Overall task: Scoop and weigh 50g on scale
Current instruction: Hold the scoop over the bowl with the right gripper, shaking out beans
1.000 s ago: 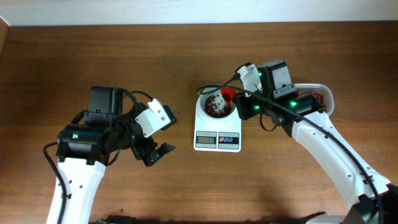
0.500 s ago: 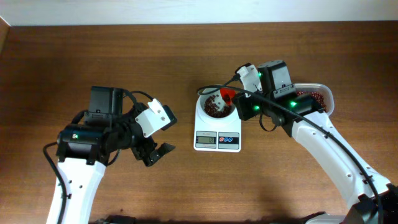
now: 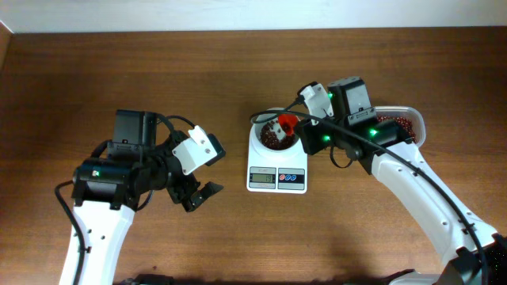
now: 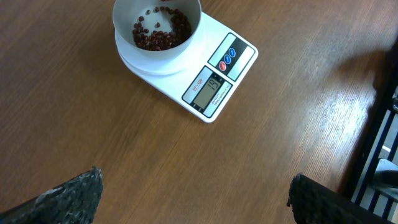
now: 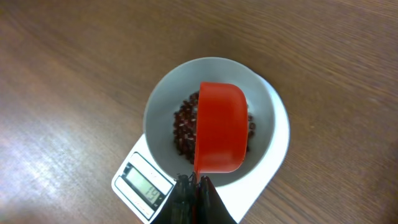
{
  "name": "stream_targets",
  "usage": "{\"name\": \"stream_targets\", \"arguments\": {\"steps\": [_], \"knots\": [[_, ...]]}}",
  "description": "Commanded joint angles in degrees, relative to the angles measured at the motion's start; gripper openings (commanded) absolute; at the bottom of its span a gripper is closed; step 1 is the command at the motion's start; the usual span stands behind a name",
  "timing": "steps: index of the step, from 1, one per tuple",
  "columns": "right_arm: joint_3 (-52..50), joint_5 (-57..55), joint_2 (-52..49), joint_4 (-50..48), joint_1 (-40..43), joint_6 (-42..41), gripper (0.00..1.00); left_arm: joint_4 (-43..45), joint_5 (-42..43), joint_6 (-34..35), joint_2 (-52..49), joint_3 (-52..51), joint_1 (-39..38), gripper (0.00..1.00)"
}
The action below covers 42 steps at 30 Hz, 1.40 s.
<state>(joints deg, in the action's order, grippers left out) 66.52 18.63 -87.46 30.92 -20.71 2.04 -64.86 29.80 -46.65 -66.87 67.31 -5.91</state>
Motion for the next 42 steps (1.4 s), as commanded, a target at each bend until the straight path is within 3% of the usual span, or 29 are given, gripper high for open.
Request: {"name": "stream_targets", "arguments": {"steps": [1,5,9,12,15,18,21,24,27,30,33,35,38,42], "knots": [[0.04,2.54,1.49,0.04,-0.28,0.11,0.04,0.09,0.17,0.31,-0.15,1.09,0.31,0.99],[0.04,-4.59,1.49,0.15,-0.28,-2.67,0.04,0.09,0.20,0.31,-0.15,1.09,0.31,0.99],[0.04,2.12,1.49,0.15,-0.28,1.16,0.04,0.09,0.17,0.31,-0.15,1.09,0.31,0.99],[0.04,-6.21,1.49,0.48,-0.28,-4.42,0.04,0.09,0.20,0.31,-0.15,1.09,0.31,0.99],[0.04,4.02,1.49,0.35,-0.28,2.25,0.04,0.09,0.20,0.31,-0.15,1.09,0.31,0.99],[0.04,-4.13,1.49,0.50,-0.28,-2.45,0.04,0.09,0.17,0.31,-0.15,1.09,0.31,0.99],[0.04,3.69,1.49,0.74,-0.28,3.72,0.04,0.09,0.20,0.31,-0.15,1.09,0.31,0.99],[0.04,-5.31,1.27,1.20,-0.28,-2.58,0.04,0.09,0.20,0.31,-0.15,1.09,0.31,0.99],[0.04,3.69,1.14,1.88,-0.33,3.89,0.04,0.09,0.17,0.31,-0.15,1.09,0.31,0.99],[0.04,-6.08,0.85,1.88,-0.28,-2.93,0.04,0.09,0.17,0.31,-0.15,1.09,0.31,0.99],[0.04,3.85,0.85,2.03,-0.39,4.79,0.04,0.09,0.20,0.31,-0.15,1.09,0.31,0.99],[0.04,-1.53,0.83,1.36,-0.39,1.27,0.04,0.09,0.20,0.31,-0.15,1.09,0.31,0.99],[0.04,5.46,0.85,1.64,-0.39,6.60,0.04,0.09,0.17,0.31,-0.15,1.09,0.31,0.99],[0.04,1.73,0.85,1.05,-0.39,3.04,0.04,0.09,0.17,0.31,-0.15,1.09,0.31,0.99]]}}
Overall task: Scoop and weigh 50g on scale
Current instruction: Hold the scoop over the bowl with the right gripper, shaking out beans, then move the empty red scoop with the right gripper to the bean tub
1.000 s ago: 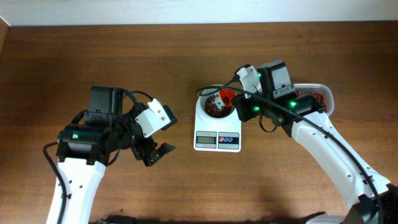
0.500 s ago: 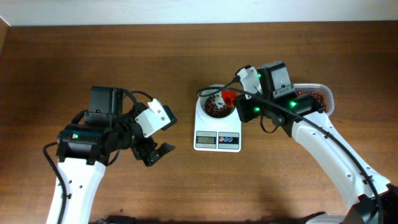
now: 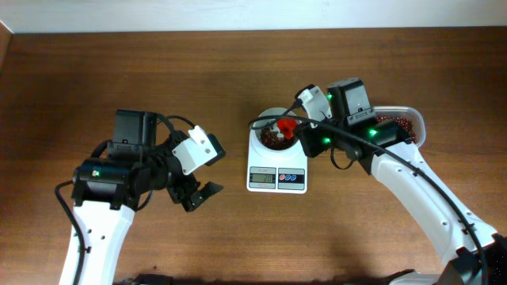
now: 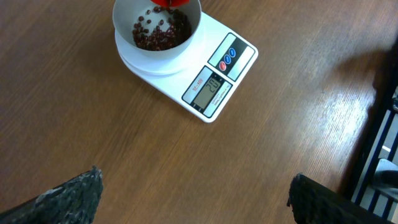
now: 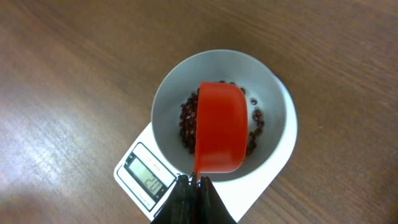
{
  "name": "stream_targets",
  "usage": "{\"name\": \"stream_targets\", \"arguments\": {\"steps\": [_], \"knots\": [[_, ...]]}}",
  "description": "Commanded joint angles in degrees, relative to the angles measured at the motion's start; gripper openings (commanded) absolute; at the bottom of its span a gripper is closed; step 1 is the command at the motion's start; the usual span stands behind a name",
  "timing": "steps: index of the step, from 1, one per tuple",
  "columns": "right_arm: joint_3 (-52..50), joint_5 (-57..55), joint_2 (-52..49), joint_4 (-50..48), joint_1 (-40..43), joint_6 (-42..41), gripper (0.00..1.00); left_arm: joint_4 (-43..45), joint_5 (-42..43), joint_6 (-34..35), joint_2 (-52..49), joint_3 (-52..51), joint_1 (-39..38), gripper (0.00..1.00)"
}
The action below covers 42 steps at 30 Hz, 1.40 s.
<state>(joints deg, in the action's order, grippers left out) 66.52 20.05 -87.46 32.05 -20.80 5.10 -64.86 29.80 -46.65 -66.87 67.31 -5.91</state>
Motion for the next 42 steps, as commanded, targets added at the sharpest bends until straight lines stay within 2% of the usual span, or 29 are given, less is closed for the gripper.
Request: {"name": "stream_targets", "arguments": {"steps": [1,2,5,8,11,14,17,20,21,23,27,30,33,35,42], "knots": [[0.04,5.07,0.85,0.20,-0.31,3.89,0.04,0.09,0.20,0.31,-0.15,1.09,0.31,0.99],[0.04,6.80,0.85,0.26,-0.31,5.57,0.04,0.09,0.20,0.31,-0.15,1.09,0.31,0.99],[0.04,-0.81,0.85,-0.11,-0.28,2.45,0.04,0.09,0.20,0.31,-0.15,1.09,0.31,0.99],[0.04,7.02,0.85,1.09,-0.31,8.39,0.04,0.09,0.17,0.31,-0.15,1.09,0.31,0.99],[0.04,-5.27,0.85,0.13,-0.31,2.36,0.04,0.09,0.20,0.31,-0.15,1.09,0.31,0.99],[0.04,1.84,0.85,0.83,-0.59,8.46,0.04,0.09,0.20,0.31,-0.15,1.09,0.31,0.99],[0.04,-3.34,0.85,-0.79,-0.61,8.24,0.04,0.09,0.20,0.31,-0.15,1.09,0.31,0.99],[0.04,4.37,0.85,-0.79,-0.63,11.56,0.04,0.09,0.17,0.31,-0.15,1.09,0.31,0.99],[0.04,3.69,0.85,-1.31,-0.63,12.26,0.04,0.09,0.17,0.31,-0.15,1.09,0.31,0.99],[0.04,-4.72,0.85,-2.05,-0.63,9.88,0.04,0.09,0.20,0.31,-0.15,1.09,0.31,0.99],[0.04,3.30,0.85,-0.81,-0.72,15.08,0.04,0.09,0.17,0.31,-0.15,1.09,0.31,0.99],[0.04,-3.50,0.85,-2.08,-0.74,12.57,0.04,0.09,0.20,0.31,-0.15,1.09,0.31,0.99],[0.04,-0.90,0.85,-2.16,-0.94,12.61,0.04,0.09,0.20,0.31,-0.15,1.09,0.31,0.99],[0.04,-7.30,0.85,-3.17,-0.90,7.85,0.04,0.09,0.17,0.31,-0.15,1.09,0.31,0.99],[0.04,-7.76,5.16,-3.34,-0.46,6.19,0.04,0.09,0.20,0.31,-0.15,1.09,0.31,0.99]]}}
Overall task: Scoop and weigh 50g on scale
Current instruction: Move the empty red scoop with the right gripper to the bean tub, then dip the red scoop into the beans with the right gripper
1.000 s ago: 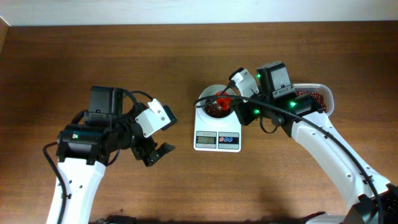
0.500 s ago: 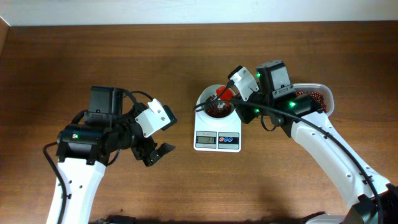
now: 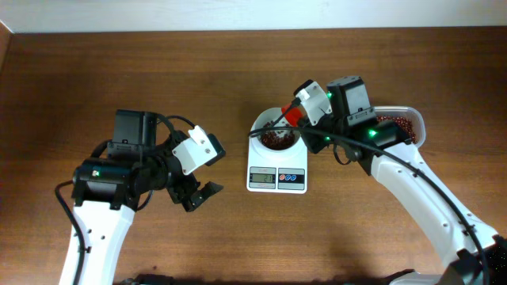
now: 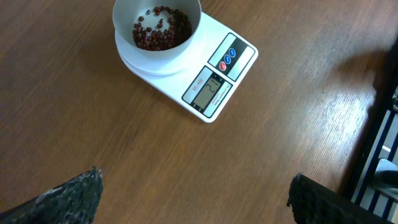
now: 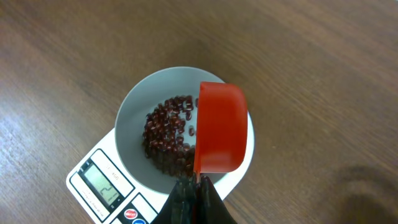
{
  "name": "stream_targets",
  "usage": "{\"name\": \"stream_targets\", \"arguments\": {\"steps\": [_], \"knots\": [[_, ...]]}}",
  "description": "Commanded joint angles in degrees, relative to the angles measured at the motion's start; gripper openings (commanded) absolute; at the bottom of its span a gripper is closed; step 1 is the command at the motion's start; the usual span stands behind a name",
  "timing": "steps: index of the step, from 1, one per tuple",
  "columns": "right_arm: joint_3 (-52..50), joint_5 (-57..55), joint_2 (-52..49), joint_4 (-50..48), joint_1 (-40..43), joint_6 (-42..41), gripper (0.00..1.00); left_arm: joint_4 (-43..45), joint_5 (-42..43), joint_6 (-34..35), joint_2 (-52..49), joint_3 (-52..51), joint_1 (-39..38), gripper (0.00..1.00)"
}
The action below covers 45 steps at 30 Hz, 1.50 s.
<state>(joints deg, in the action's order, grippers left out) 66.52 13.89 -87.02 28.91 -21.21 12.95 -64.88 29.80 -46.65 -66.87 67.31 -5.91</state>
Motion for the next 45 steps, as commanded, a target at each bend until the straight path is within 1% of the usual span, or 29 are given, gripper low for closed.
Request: {"name": "stream_targets", "arguments": {"steps": [1,4,9,14,23,26,34,39,45], "knots": [[0.04,-1.79,5.79,-0.17,0.22,-1.66,0.04,0.11,0.20,0.31,-0.15,1.09,0.31,0.99],[0.04,-2.25,9.18,-0.04,1.66,-1.68,0.04,0.11,0.20,0.31,-0.15,1.09,0.31,0.99],[0.04,-2.40,12.85,3.02,7.65,-2.03,0.04,0.11,0.20,0.31,-0.15,1.09,0.31,0.99],[0.04,-2.38,12.90,7.72,14.03,-5.14,0.04,0.11,0.17,0.31,-0.15,1.09,0.31,0.99],[0.02,-2.62,11.78,12.04,26.36,-5.03,0.04,0.11,0.17,0.31,-0.15,1.09,0.31,0.99],[-0.11,-4.83,9.70,13.03,30.08,-3.37,0.04,0.11,0.20,0.31,-0.15,1.09,0.31,0.99],[-0.31,-7.17,-0.13,12.50,31.52,-0.98,0.04,0.11,0.20,0.31,-0.15,1.09,0.31,0.99],[-0.31,-12.26,-3.28,12.83,31.52,-1.01,0.04,0.11,0.17,0.31,-0.15,1.09,0.31,0.99],[-0.31,-10.88,-4.48,13.16,31.52,-1.03,0.04,0.11,0.17,0.31,-0.15,1.09,0.31,0.99]]}}
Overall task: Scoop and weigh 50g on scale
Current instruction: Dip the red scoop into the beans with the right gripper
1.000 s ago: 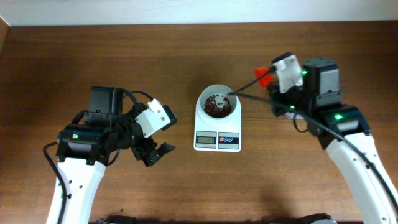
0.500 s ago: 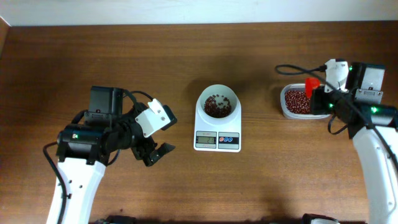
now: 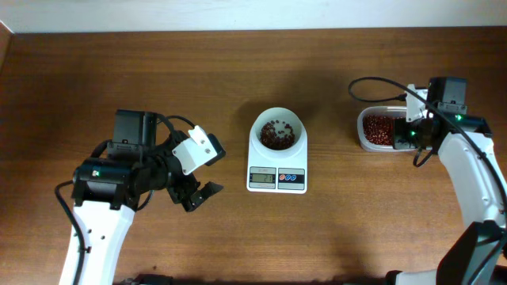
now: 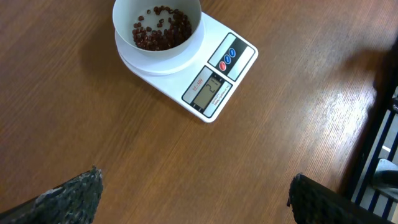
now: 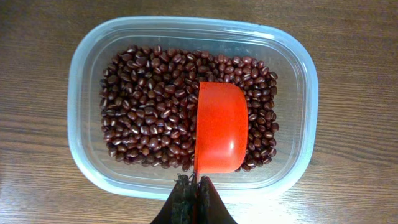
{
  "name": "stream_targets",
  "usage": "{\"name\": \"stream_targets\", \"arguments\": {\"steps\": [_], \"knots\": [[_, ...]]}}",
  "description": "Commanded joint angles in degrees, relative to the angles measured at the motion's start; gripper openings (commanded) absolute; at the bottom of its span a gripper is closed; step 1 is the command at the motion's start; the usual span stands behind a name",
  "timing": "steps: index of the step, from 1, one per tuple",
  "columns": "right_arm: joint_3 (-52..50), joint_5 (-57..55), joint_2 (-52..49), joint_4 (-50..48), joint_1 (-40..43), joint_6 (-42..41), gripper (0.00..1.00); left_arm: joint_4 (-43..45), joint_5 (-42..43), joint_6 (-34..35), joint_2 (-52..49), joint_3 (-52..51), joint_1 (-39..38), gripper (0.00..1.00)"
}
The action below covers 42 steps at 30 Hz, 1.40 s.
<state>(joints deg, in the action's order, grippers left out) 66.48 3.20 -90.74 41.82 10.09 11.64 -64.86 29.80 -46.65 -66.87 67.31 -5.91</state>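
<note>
A white scale stands mid-table with a white bowl of red beans on it; both also show in the left wrist view, scale and bowl. At the right, a clear tub holds many red beans. My right gripper is shut on the handle of a red scoop, which hangs over the tub's beans, turned on its side. My left gripper stands open over bare wood, left of the scale, with nothing between its fingers.
The tub sits near the table's right edge. Brown wood runs between the scale and the tub. A black cable loops above the tub. The left arm's body occupies the left side.
My right gripper has moved with the red scoop from over the bowl on the scale to over the bean tub at the right. The left arm has not moved.
The right gripper held the scoop over the bowl, the display reading about 14. Then the reading was about 20, with more beans in the bowl. Then the scoop stood at the bowl's right rim. Now it is over the tub. The left gripper stayed open throughout.
</note>
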Motion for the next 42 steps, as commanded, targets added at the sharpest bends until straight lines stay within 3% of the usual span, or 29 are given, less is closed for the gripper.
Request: {"name": "stream_targets", "arguments": {"steps": [1,19,31,42], "knots": [[-0.26,0.46,-0.96,0.46,0.22,0.26,0.04,0.09,0.20,0.31,-0.15,1.09,0.31,0.99],[-0.31,14.47,-5.51,1.81,0.52,-2.32,0.04,0.09,0.17,0.31,-0.15,1.09,0.31,0.99],[-0.26,28.33,-8.94,2.08,9.62,-3.15,0.04,0.09,0.17,0.31,-0.15,1.09,0.31,0.99],[-0.17,29.83,-4.26,2.62,13.35,-2.91,0.04,0.09,0.20,0.31,-0.15,1.09,0.31,0.99]]}}
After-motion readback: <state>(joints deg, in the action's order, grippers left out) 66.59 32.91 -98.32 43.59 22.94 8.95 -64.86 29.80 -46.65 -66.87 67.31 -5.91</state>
